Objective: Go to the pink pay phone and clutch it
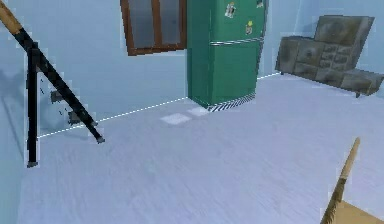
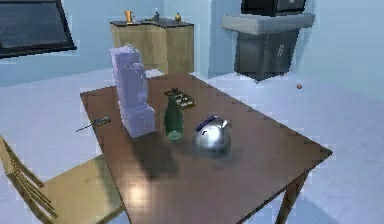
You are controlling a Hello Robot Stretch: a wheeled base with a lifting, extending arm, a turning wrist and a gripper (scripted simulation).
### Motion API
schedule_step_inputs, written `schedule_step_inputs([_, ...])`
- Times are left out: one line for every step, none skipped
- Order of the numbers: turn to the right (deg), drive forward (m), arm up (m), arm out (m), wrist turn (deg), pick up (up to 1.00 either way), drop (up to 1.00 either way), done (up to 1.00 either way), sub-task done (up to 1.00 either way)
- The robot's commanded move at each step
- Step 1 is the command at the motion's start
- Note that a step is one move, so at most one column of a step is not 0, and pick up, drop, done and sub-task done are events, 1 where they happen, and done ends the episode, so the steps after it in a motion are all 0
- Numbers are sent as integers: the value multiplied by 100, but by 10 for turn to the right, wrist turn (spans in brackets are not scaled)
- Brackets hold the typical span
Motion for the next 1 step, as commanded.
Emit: schedule_step_inputs([120, 0, 0, 0, 0, 0, 0, 0, 0])
